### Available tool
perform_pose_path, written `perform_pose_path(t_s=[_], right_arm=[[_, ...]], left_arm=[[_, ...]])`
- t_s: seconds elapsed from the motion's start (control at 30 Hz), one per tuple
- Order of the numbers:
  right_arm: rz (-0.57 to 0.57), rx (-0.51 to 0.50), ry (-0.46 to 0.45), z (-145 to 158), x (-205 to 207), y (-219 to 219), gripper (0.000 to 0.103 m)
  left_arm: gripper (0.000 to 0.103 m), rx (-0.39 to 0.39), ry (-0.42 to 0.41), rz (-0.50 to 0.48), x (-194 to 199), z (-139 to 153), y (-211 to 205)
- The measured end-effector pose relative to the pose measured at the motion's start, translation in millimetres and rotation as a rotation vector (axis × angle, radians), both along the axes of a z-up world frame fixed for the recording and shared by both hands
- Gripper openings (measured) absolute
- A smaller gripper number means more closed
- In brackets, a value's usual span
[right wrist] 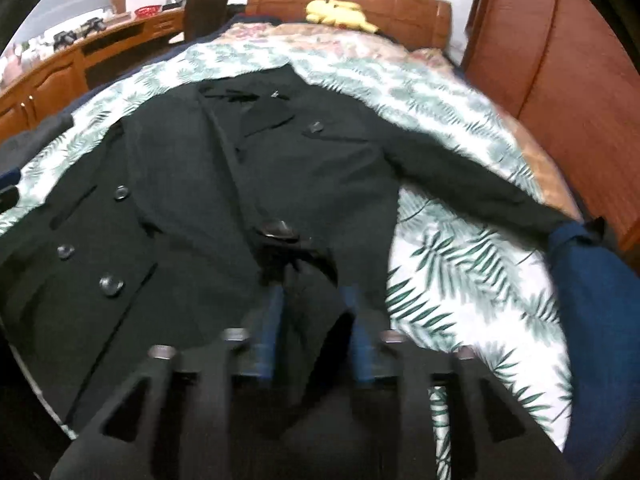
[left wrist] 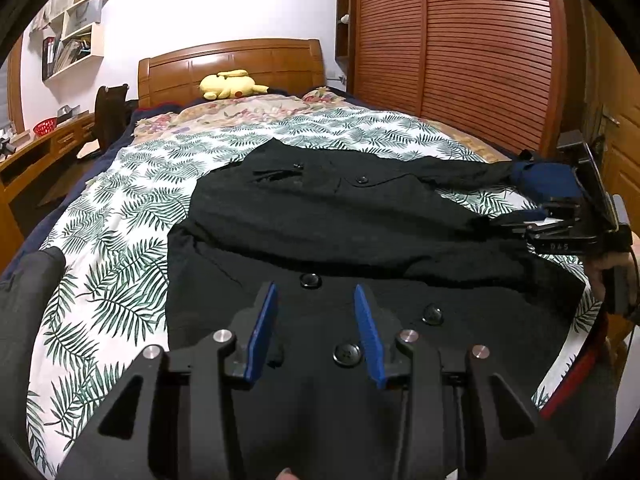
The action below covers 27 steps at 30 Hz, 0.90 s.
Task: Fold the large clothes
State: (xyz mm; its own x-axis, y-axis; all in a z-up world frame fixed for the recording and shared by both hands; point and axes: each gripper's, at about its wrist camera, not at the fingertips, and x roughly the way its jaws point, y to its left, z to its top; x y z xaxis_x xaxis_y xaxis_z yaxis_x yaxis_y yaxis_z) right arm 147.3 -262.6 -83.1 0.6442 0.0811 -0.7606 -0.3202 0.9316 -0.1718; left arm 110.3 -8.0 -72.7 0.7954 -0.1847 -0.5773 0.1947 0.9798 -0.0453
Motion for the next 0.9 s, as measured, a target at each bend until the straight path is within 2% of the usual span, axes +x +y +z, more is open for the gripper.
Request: perform_pose_path(t_s=[0.03, 0.13, 0.2, 0.33, 0.47, 0.6, 0.9], right_arm=[[-0.002, 0.003, -0.024, 3, 0, -1, 0.061], [0.006, 0.045, -0.095, 15, -2, -4, 0.063], [0.034, 0.086, -0.109, 19, -2, -5, 0.063], [0.121, 0.123, -0.054, 4, 5, 1, 0.063], [0.129, 0.093, 0.025, -24, 14, 3, 0.063], [0.126, 0.106, 0.099, -49, 19, -2, 0.063], [0.128, 0.143, 0.087, -57, 17, -5, 0.063]], left_arm=[[0.039, -0.001, -0.001, -0.002, 0, 1, -1], [0.040, 0.010, -0.005, -0.011, 2, 5, -6], [0.041, 0.025, -0.007, -0.012, 3, 8, -9], [0.042, 0.051, -0.004, -0.017, 8, 12, -16], [0.043, 0.078, -0.009, -0.021, 18, 12, -25], [0.044, 0.048, -0.002, -0.030, 35, 10, -30], [0.046, 0.017, 0.023, -0.052, 84, -11, -48]])
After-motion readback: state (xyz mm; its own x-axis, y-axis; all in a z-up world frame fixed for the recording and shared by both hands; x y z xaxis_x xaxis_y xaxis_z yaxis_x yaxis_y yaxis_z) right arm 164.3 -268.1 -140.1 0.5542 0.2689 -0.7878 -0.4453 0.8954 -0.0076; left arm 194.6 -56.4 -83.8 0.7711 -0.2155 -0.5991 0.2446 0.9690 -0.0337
